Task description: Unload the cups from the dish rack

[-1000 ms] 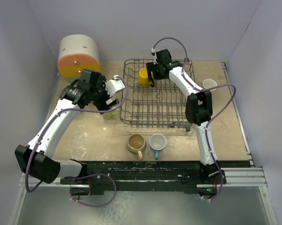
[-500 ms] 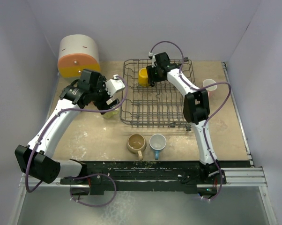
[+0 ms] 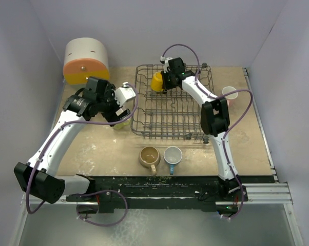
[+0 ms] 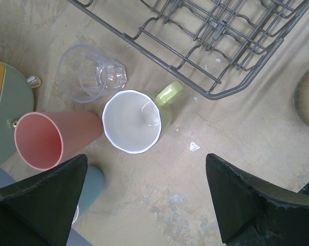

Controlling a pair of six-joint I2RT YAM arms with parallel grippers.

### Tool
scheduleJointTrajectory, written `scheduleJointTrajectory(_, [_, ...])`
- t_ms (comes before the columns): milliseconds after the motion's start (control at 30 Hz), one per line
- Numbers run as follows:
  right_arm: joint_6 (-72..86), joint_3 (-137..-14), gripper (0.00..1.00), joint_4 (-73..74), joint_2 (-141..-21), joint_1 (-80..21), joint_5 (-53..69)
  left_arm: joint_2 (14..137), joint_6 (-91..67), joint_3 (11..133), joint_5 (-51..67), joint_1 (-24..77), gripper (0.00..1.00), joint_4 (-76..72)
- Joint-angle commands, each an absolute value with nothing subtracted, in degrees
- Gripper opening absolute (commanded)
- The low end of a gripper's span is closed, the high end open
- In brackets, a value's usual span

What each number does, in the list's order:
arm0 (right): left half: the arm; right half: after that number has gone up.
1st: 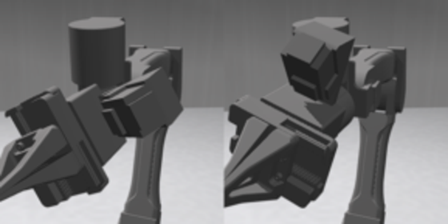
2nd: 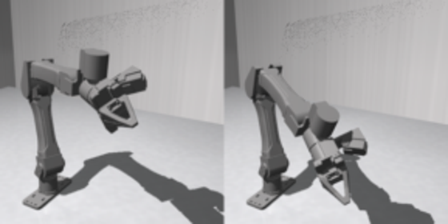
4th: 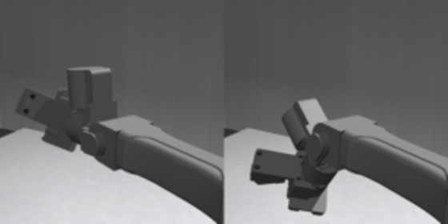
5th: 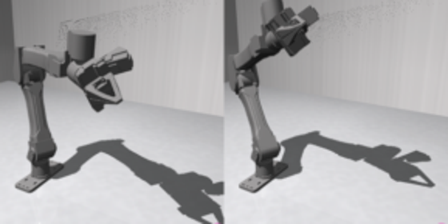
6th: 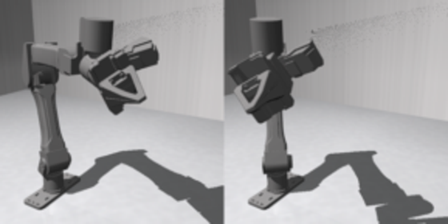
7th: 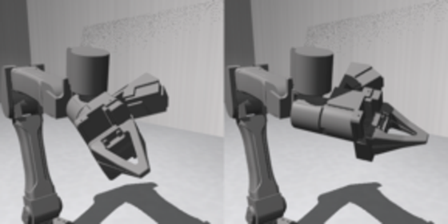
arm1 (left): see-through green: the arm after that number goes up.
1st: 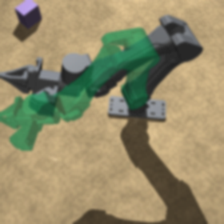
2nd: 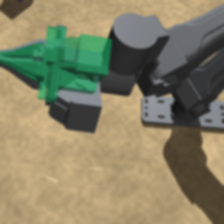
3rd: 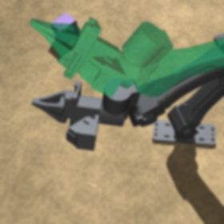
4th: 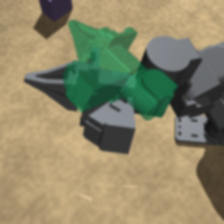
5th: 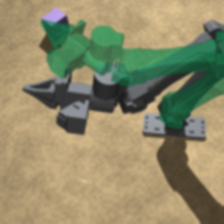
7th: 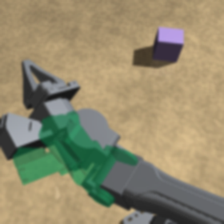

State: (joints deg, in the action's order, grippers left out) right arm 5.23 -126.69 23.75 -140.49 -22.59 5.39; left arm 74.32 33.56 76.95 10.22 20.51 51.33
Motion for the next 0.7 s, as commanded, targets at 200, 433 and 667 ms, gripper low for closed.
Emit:
scheduleJointTrajectory(200, [1.5, -122.6, 0.00, 14.7, -128.6, -26.0, -3.7, 68.3, 32.6, 72.6, 11.7, 20.3, 0.99, 51.5])
scheduleJointTrajectory(433, [-1.1, -120.3, 0.00, 11.6, -122.2, -28.6, -11.7, 66.9, 32.2, 72.7, 11.4, 20.2, 0.99, 51.1])
scheduleJointTrajectory(667, [4.7, -117.9, 0.00, 16.4, -114.5, -29.7, -11.1, 65.3, 32.1, 74.5, 11.2, 20.2, 0.99, 49.4])
